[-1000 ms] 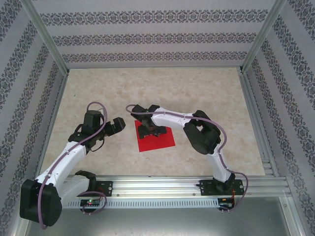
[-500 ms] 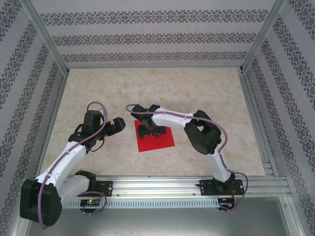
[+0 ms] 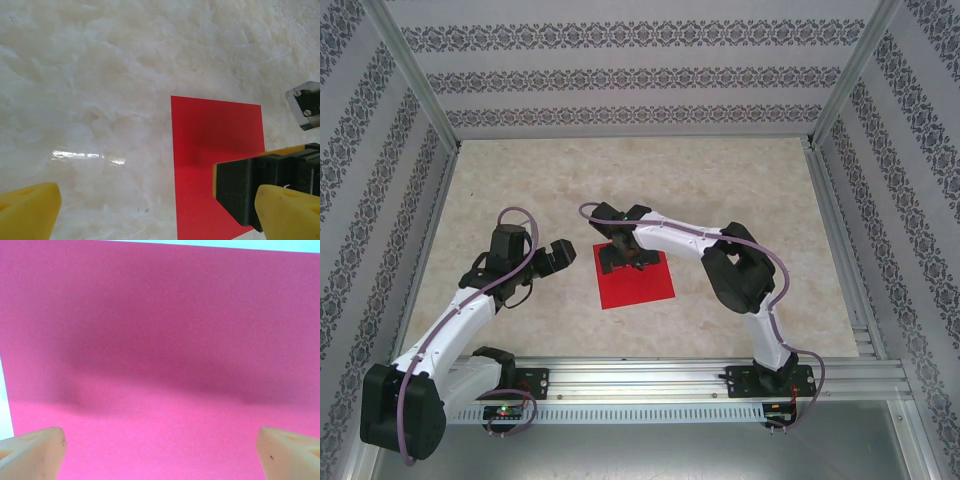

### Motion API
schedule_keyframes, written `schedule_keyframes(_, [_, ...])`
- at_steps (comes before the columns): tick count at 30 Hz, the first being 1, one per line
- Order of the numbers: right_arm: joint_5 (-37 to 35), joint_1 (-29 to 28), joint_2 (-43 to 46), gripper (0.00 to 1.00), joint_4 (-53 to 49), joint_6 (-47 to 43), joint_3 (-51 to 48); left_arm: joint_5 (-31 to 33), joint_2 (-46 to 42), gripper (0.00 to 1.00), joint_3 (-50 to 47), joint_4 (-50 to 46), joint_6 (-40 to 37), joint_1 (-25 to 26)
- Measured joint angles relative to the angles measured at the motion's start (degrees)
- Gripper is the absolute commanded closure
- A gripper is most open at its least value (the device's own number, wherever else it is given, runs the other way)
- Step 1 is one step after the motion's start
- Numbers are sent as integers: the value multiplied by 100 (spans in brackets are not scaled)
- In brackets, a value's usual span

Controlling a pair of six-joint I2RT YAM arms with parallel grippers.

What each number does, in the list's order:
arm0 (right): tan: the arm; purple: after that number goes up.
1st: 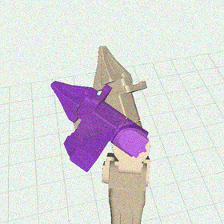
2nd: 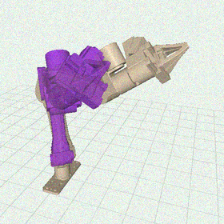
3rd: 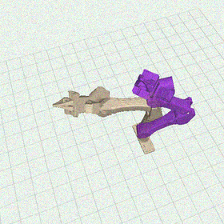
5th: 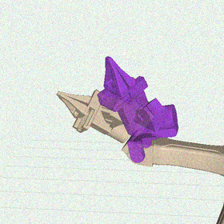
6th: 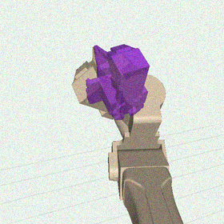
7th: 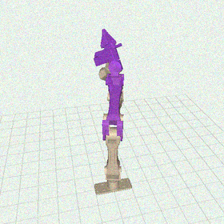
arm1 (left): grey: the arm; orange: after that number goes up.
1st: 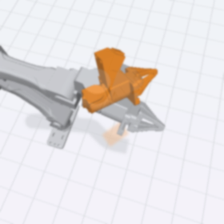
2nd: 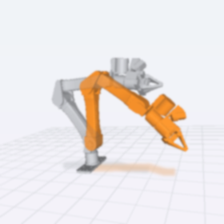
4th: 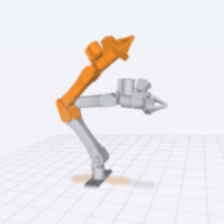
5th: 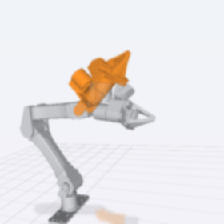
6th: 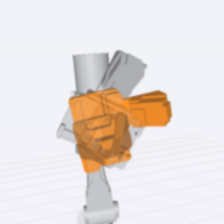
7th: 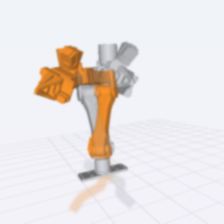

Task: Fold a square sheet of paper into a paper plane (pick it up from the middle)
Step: Fold the square sheet of paper in half at the center of the table.

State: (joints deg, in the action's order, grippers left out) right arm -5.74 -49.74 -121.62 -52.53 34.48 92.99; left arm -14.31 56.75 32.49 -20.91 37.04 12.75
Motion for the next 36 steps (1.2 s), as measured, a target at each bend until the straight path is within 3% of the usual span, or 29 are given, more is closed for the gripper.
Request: schedule_keyframes(36, [111, 2, -262, 10, 223, -57, -46, -24, 13, 0, 2, -2, -44, 0])
